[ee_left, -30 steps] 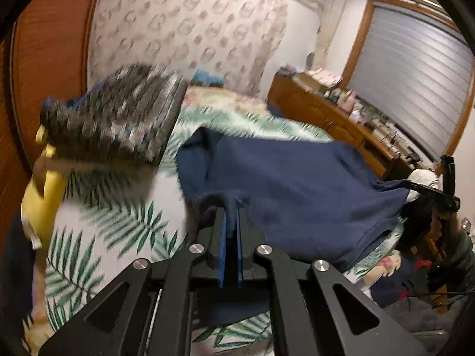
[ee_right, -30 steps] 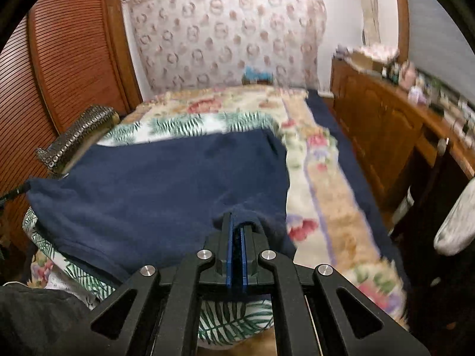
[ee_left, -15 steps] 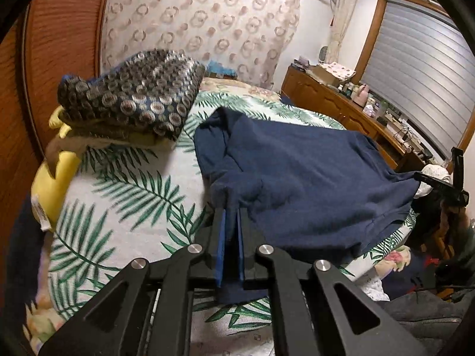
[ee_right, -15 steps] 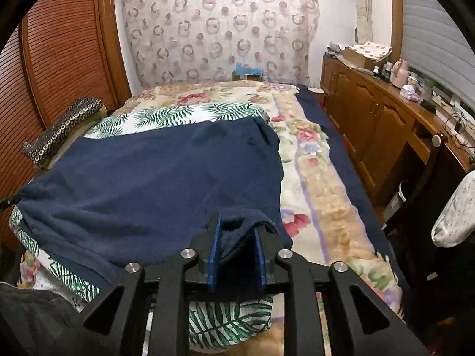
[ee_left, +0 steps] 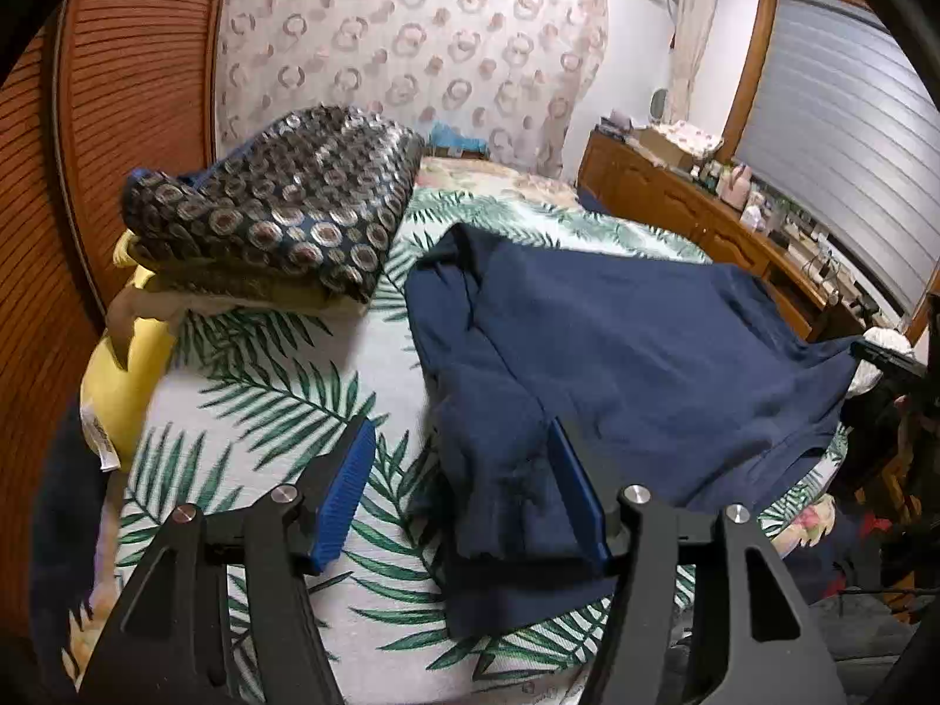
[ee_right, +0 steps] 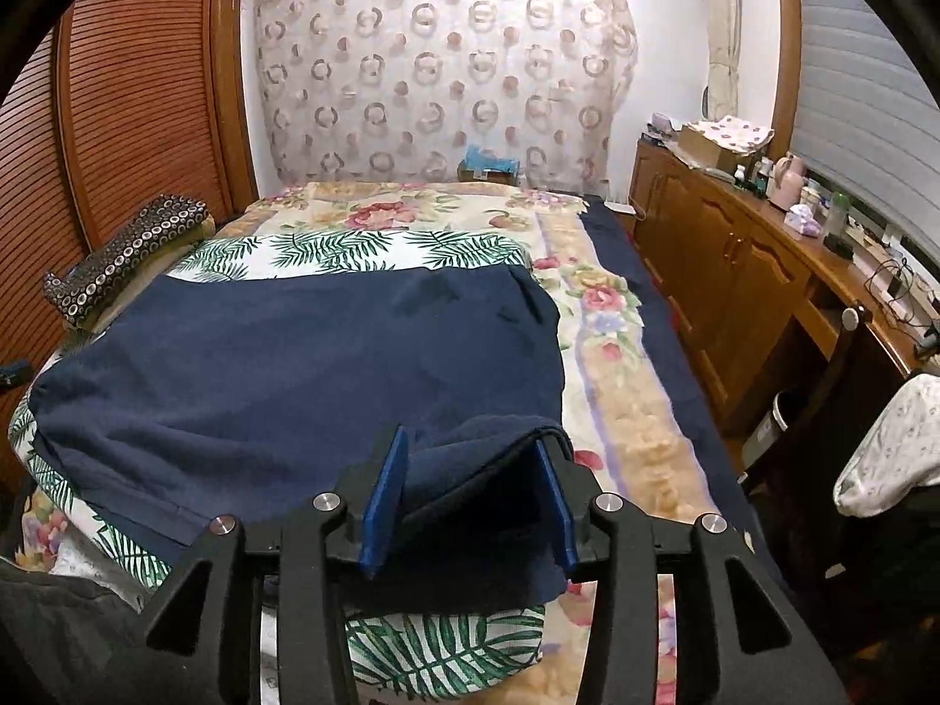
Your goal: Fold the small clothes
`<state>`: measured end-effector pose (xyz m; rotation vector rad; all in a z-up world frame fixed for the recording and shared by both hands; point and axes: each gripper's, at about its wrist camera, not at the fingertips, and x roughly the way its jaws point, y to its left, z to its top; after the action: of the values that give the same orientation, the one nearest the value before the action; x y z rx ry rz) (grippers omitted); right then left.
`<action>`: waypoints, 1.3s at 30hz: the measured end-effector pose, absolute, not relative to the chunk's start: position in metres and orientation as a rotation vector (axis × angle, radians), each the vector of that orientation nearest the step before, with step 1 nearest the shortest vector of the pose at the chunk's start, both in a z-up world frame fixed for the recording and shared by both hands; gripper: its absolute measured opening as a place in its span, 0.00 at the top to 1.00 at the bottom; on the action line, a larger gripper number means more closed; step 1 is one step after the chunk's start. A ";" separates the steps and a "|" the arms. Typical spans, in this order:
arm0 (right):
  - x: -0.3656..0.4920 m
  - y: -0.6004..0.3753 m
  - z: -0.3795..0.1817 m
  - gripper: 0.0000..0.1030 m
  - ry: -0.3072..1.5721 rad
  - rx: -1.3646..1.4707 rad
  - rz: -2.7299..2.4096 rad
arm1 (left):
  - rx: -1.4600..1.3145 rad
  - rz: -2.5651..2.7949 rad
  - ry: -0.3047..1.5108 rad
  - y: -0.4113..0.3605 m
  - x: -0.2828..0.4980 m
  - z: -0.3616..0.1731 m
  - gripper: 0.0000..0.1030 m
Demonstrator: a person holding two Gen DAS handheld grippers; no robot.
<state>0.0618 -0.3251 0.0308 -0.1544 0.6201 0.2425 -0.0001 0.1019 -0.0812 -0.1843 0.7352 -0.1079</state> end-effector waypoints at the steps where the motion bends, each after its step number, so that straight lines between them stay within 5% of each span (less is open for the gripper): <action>1: 0.062 -0.326 0.030 0.56 0.623 -0.159 0.239 | -0.182 -0.109 0.740 0.100 0.002 -0.083 0.40; 6: 0.062 -0.330 0.035 0.54 0.651 -0.154 0.230 | -0.163 -0.098 0.770 0.094 0.010 -0.094 0.40; 8: 0.060 -0.332 0.035 0.45 0.665 -0.158 0.218 | -0.156 -0.092 0.779 0.094 0.012 -0.097 0.40; 31: 0.059 -0.248 0.026 0.43 0.639 -0.182 0.388 | -0.184 -0.108 0.810 0.094 0.009 -0.116 0.43; 34: 0.063 -0.236 0.017 0.43 0.657 -0.202 0.412 | -0.174 -0.129 0.805 0.090 0.006 -0.117 0.55; 36: 0.067 -0.231 0.012 0.43 0.669 -0.210 0.419 | -0.187 -0.172 0.809 0.088 0.006 -0.117 0.82; 39: 0.077 -0.232 0.006 0.43 0.683 -0.198 0.423 | -0.206 -0.207 0.805 0.086 0.006 -0.113 0.88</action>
<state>0.0774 -0.2319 0.0058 -0.1984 0.6828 0.4229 0.0063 0.0858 -0.1131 -0.2059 0.8045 -0.2069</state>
